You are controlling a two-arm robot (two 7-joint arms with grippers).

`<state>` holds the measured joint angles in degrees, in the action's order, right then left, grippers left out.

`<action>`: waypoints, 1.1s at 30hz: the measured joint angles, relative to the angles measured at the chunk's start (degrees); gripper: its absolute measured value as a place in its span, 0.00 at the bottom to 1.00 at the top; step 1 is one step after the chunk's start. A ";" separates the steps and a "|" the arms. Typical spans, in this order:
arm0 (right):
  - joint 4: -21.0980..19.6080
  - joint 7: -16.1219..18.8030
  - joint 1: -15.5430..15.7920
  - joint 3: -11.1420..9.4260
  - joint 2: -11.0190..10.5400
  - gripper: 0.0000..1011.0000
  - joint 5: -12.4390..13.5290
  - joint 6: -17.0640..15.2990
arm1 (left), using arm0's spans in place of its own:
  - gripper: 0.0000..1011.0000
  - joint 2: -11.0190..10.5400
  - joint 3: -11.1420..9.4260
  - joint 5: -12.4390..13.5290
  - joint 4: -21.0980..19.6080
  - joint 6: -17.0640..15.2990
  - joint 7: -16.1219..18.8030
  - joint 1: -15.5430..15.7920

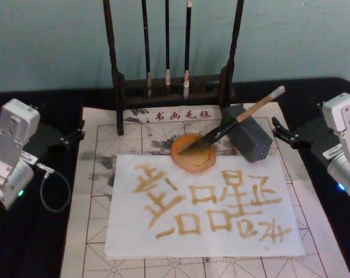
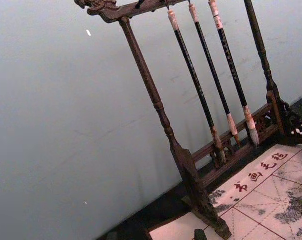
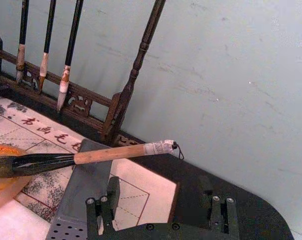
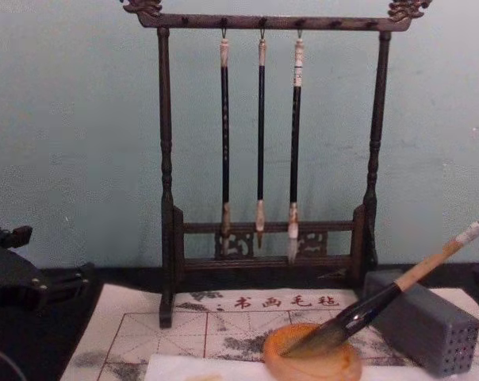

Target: Pick up the brush from the inkstone, write on the paper, then place the brush back to its original position.

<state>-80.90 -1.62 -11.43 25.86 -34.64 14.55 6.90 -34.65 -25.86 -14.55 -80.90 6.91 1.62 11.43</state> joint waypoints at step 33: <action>-3.65 14.70 3.40 -9.36 4.53 0.99 21.38 -12.56 | 0.99 0.00 0.00 0.00 0.00 0.00 0.00 0.00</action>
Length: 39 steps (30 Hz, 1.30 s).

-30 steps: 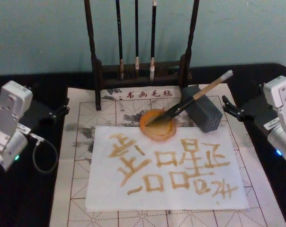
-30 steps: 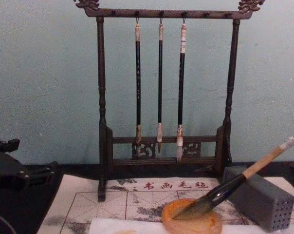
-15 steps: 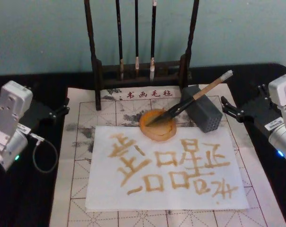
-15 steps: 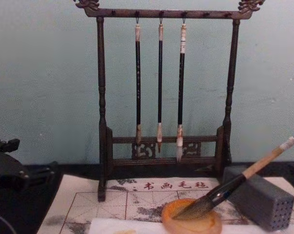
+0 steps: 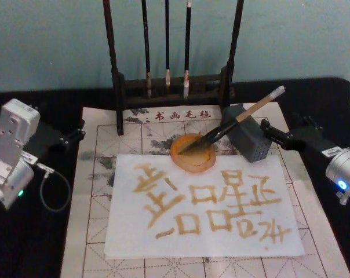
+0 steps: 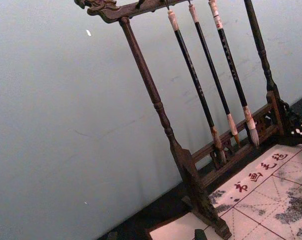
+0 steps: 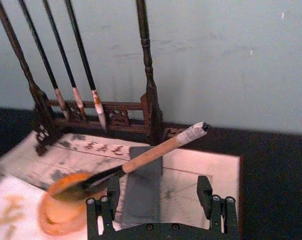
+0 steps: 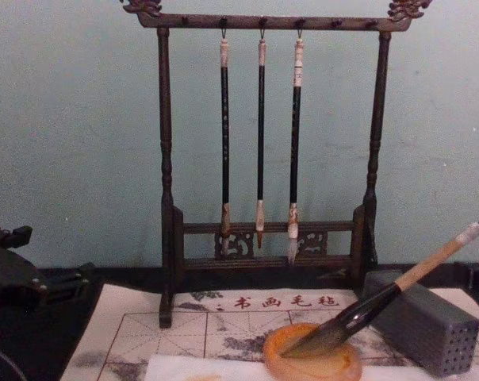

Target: Pick up the brush from the inkstone, write on the paper, then place the brush back to its original position.

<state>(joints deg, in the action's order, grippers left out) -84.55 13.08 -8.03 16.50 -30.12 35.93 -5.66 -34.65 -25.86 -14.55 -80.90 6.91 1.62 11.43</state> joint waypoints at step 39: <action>8.81 -9.40 -9.07 -5.65 13.46 0.99 26.47 -16.52 | 0.99 0.00 0.00 0.00 0.00 0.00 0.00 0.00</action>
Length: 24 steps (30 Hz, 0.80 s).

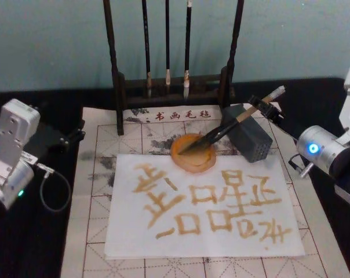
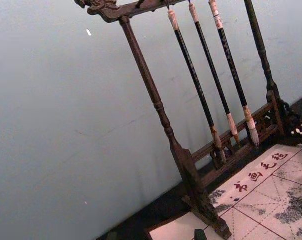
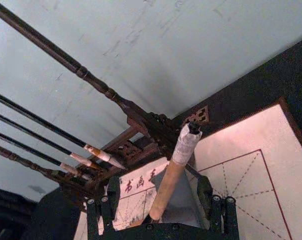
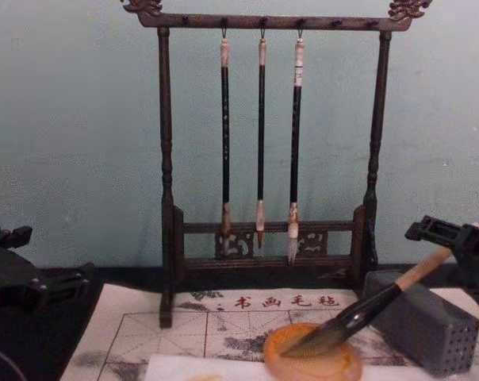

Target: Pick up the brush from the inkstone, write on the paper, then place the brush back to its original position.

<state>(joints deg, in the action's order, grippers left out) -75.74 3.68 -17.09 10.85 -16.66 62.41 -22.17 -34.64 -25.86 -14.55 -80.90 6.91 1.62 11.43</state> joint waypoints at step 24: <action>2.26 -4.31 -2.17 1.37 1.08 0.99 4.33 1.55 | 0.99 0.00 0.00 0.00 0.00 0.00 0.00 0.00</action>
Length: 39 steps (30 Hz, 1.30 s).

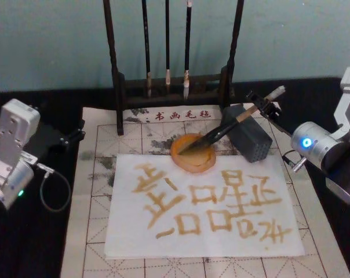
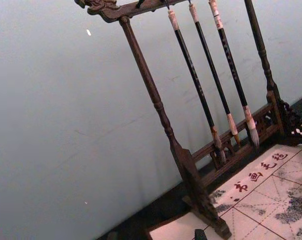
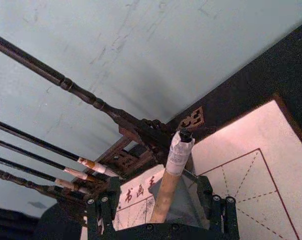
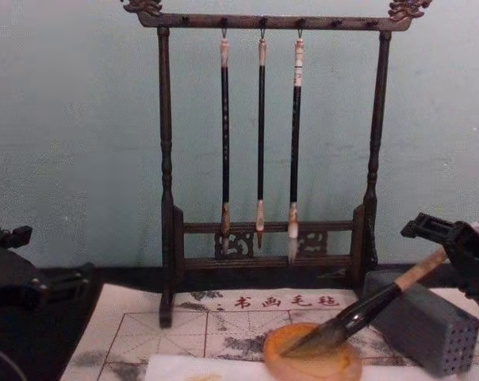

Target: Pick up the brush from the inkstone, write on the paper, then place the brush back to its original position.

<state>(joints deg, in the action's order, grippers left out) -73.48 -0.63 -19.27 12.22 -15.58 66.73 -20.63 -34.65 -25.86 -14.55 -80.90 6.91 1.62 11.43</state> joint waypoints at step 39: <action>-0.02 -0.45 -0.03 0.19 -0.09 0.46 0.63 0.63 | 0.99 0.00 0.00 0.00 0.00 0.00 0.00 0.00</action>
<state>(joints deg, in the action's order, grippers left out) -73.51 -1.08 -19.30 12.41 -15.67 67.36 -20.00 -34.65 -25.86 -14.55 -80.90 6.91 1.62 11.43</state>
